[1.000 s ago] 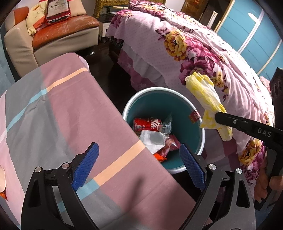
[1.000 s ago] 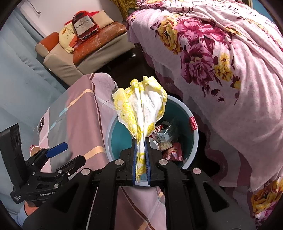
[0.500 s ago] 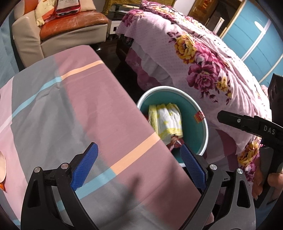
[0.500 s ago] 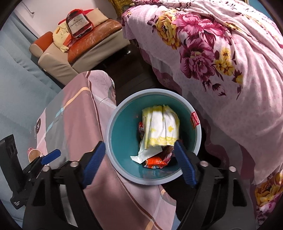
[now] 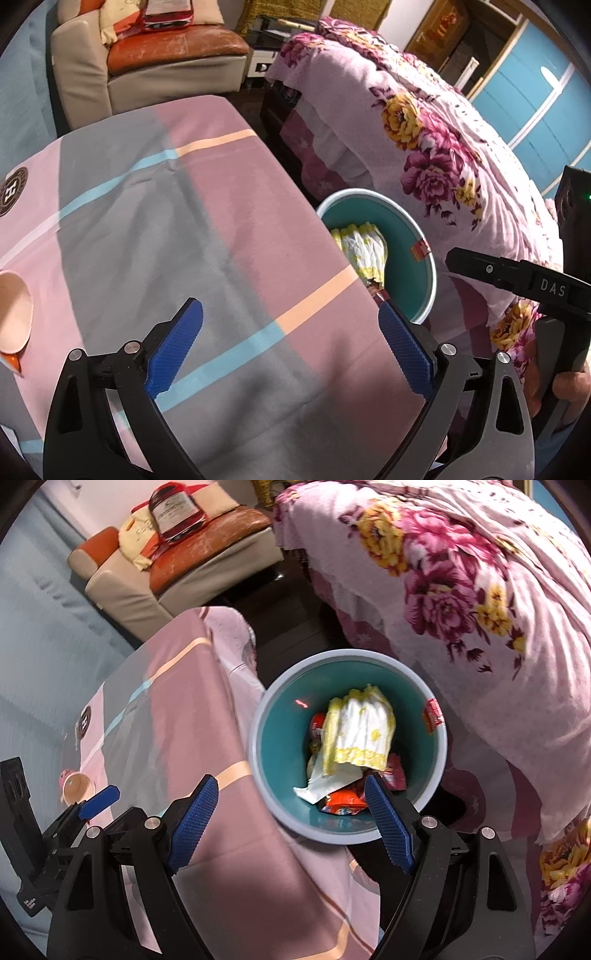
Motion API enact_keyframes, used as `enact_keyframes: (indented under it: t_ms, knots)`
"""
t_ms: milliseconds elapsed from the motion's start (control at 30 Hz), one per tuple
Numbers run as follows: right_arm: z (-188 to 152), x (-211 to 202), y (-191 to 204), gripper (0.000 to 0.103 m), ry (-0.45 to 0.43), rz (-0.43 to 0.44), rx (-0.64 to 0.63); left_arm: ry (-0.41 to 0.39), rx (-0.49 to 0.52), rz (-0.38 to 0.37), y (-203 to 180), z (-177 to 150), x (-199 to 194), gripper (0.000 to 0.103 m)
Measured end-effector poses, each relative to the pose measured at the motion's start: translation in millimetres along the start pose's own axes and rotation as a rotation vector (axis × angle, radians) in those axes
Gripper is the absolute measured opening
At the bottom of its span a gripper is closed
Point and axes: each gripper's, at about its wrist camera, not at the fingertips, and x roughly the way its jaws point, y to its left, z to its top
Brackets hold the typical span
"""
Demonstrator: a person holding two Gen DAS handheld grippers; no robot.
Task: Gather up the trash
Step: 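Move both tools back over the table toward the pink paper cup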
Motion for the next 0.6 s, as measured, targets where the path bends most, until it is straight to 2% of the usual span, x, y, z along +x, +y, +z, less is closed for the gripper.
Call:
enact_keyframes:
  t_ms: [167, 267, 600]
  knots:
    - [-4.4, -1.8, 26.9, 0.078, 0.012, 0.0, -0.047, -0.02, -0.034, 0.002, 18.0, -6.9, -15.2, 0.096]
    - [-7.4, -2.8, 43.7, 0.083, 0.016, 0.001, -0.079, -0.031, -0.06, 0.0, 30.7, -11.7, -23.6, 0.097]
    - [-21.2, 5.3, 108.8, 0.083, 0.058, 0.007, -0.19, -0.077, -0.167, 0.008, 84.9, -35.0, -53.4, 0.097]
